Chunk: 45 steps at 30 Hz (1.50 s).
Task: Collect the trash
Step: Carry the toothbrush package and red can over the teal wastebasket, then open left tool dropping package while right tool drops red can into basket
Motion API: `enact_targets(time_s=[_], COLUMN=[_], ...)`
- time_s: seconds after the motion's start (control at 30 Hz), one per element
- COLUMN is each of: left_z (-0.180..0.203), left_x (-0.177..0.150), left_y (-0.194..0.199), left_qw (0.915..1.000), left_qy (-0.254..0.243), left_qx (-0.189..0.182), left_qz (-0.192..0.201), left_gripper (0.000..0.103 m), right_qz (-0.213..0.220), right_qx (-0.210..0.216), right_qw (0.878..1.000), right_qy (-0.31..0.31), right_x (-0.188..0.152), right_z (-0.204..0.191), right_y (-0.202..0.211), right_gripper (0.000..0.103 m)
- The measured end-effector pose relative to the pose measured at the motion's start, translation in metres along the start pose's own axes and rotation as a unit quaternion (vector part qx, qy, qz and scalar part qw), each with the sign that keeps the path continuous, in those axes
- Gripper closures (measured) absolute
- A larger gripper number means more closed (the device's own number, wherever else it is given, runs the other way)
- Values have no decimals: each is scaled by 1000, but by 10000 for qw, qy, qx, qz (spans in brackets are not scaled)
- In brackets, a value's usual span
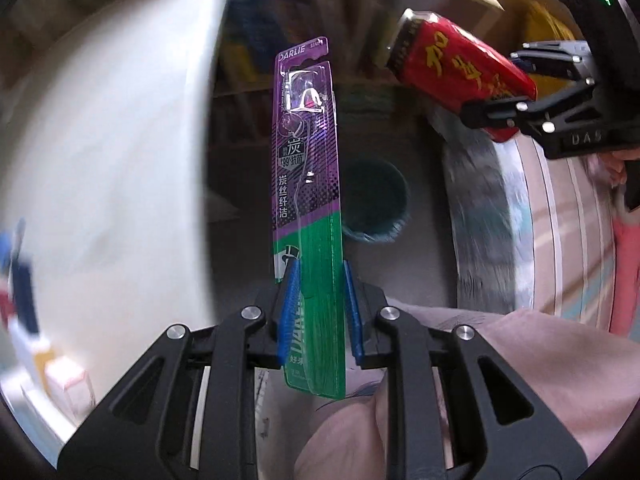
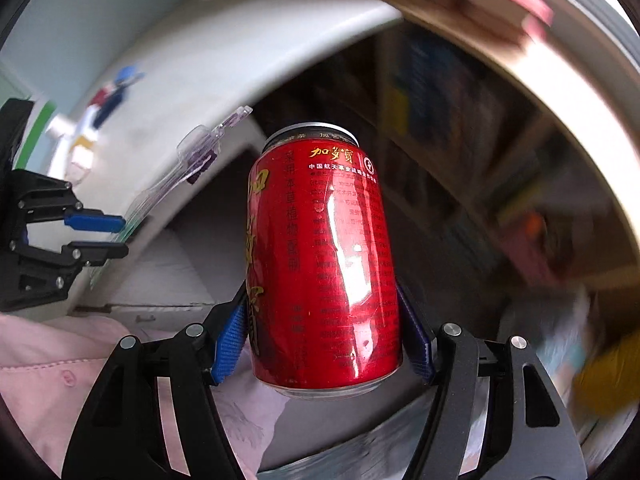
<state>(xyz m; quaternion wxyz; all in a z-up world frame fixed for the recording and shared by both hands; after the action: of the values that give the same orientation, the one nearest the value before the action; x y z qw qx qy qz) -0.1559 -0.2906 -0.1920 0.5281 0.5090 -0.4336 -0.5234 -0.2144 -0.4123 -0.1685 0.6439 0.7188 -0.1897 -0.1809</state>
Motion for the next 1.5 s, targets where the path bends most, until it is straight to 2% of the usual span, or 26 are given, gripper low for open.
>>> enact_targets(time_s=[0.1,0.3,0.47,0.57,0.6,0.63,0.67,0.7,0.9,1.17,1.33,1.5], left_z=[33,77,101,108,110,112,113,113,102,78,68,57], left_x=[17,37,57,69,74,81,86,93,105,98,95,90], left_y=[-27,-84,-121,-131,-132,-135,-139,-141,-145,-138,-124,-103], left_qw=[9982,9896,9821,9794,9785,9777,9778,9789,9796,9815,9852,9898], left_qy=[-506,-1071,-1306,-1334,-1367,-1391,-1379,-1351,-1239,-1047,-885,-705], left_qx=[31,25,-1,-56,-54,-70,-29,20,119,168,130,130], left_qz=[-309,-963,-1358,-1513,-1545,-1573,-1576,-1533,-1578,-1597,-1460,-1227], left_gripper=[83,83,83,82,80,72,44,30,30,26,25,18], right_qz=[-139,-390,-572,-520,-507,-537,-554,-521,-610,-646,-629,-612], right_qx=[86,372,543,534,544,558,541,540,592,586,541,464], right_qw=[9986,9901,9836,9818,9808,9792,9773,9769,9740,9781,9831,9887], right_qy=[-508,-1295,-1619,-1746,-1805,-1876,-1970,-1999,-2101,-1888,-1631,-1287], right_x=[-28,-65,-71,-66,-65,-64,-64,-62,-65,-57,-44,-30], right_z=[31,75,100,112,117,121,128,131,143,141,134,121], right_y=[-19,-60,-89,-98,-99,-101,-105,-107,-112,-103,-96,-86], right_gripper=[36,36,36,34,34,27,22,20,20,20,20,20])
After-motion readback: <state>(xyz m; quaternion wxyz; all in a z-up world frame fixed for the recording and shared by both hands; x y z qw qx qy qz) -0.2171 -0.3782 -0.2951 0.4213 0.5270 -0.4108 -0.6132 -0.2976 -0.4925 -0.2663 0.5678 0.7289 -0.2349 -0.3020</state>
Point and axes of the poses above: each gripper's, at about its wrist camera, not at the fingertips, and y roughly against the way its jaws point, z to its right, x to its top, the point moved 9 cm from there along -y, roughly the way its jaws point, and after that the axes turned 12 degrees about -z, right-handed, at the moved point
